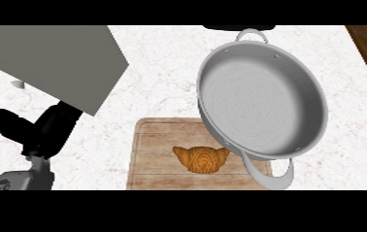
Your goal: Pick the croissant from the cutting board and place it in the pot
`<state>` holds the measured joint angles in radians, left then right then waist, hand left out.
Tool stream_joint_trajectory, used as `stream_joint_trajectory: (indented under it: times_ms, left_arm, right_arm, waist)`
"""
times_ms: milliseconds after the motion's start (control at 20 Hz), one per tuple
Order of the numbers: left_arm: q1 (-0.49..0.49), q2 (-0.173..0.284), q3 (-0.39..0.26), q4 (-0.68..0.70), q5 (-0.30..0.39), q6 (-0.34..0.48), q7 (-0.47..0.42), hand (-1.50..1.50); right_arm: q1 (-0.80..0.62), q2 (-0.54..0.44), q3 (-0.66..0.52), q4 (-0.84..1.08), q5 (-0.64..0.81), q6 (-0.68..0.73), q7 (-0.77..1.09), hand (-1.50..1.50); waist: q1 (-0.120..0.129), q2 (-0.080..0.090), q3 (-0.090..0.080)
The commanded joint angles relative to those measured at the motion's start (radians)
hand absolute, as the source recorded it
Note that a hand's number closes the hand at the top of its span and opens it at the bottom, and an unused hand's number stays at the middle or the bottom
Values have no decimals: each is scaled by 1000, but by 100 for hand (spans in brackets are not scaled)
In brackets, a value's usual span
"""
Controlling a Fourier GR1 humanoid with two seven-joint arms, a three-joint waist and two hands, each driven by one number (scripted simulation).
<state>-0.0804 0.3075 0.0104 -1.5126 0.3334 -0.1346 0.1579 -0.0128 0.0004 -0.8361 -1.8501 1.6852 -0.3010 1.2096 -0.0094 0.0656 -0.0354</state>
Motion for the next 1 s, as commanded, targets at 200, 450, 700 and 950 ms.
stream_joint_trajectory:
  times_ms: [200,450,700,950]
  left_arm:
    - [-30,-35,-68,6,2,-36,24,0]
    - [-59,-65,-105,14,-5,-39,37,0]
    - [-81,-86,-133,30,-12,-50,47,0]
    - [-109,-125,-168,45,-21,-40,71,0]
  right_arm:
    - [-175,0,-151,-110,222,101,232,150]
    - [-295,0,-225,-148,367,185,252,150]
    - [-423,0,-296,-172,542,248,275,150]
    - [-560,0,-322,-197,724,296,278,150]
  waist:
    - [58,-9,10]
    - [98,-14,19]
    - [137,-16,25]
    - [157,-20,29]
